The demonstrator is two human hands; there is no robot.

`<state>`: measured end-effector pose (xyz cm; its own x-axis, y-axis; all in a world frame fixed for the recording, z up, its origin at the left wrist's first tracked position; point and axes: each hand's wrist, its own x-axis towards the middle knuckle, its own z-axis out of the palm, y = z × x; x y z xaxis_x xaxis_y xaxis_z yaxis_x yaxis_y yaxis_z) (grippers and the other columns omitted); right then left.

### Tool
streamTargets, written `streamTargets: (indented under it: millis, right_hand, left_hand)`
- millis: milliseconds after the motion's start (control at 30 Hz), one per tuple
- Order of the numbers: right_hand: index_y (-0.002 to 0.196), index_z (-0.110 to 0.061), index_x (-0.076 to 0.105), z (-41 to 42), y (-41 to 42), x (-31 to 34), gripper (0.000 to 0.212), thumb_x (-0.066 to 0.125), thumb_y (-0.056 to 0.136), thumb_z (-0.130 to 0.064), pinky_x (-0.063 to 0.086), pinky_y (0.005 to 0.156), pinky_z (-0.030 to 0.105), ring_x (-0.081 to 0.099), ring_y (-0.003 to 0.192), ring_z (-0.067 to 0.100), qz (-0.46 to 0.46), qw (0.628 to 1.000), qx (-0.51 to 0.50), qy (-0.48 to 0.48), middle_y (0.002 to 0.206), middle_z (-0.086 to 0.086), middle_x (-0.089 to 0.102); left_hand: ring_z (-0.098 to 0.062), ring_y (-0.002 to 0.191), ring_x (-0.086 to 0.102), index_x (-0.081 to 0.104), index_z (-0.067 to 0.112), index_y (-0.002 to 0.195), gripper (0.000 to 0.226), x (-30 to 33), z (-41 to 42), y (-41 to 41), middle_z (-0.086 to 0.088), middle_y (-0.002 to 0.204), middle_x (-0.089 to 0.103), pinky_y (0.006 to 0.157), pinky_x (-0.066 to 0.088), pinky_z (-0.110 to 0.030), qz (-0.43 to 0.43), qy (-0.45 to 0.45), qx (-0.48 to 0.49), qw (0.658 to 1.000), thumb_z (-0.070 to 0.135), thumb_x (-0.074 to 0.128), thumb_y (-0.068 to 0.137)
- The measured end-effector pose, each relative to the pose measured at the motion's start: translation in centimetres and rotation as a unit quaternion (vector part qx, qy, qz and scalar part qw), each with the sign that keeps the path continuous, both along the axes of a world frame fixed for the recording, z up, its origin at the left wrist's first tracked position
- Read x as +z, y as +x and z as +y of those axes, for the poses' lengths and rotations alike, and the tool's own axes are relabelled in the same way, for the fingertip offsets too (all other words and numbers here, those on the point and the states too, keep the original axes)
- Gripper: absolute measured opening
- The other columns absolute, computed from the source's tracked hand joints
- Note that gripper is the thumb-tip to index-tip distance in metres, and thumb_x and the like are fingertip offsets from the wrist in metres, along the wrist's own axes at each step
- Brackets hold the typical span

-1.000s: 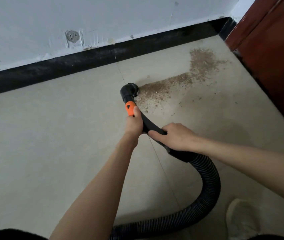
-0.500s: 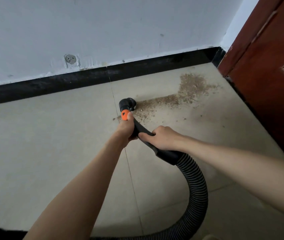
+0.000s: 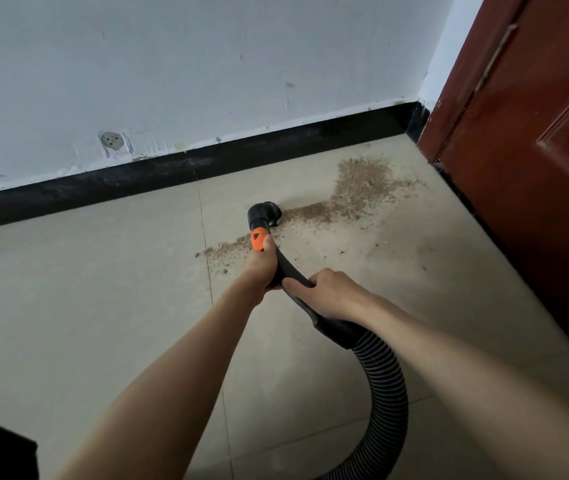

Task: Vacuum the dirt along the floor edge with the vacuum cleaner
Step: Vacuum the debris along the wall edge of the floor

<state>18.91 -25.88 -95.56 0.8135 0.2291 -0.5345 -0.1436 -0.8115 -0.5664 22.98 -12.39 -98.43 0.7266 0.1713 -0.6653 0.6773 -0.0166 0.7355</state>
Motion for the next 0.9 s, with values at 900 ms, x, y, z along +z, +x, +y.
streamTargets:
  millis: [900]
  right_hand:
    - [0.068, -0.017, 0.044, -5.2, 1.8, -1.0, 0.055, 0.041, 0.089, -0.067, 0.040, 0.059, 0.031, 0.056, 0.068, 0.023, -0.031, 0.995, -0.098, -0.005, 0.075, 0.003, 0.058]
  left_hand:
    - [-0.025, 0.087, 0.054, 0.042, 0.005, 0.108, 0.044, 1.2, -7.1, 4.1, -0.008, 0.088, 0.050, 0.078, 0.048, -0.035, -0.006, 0.005, -0.101, 0.995, 0.047, 0.028, 0.101]
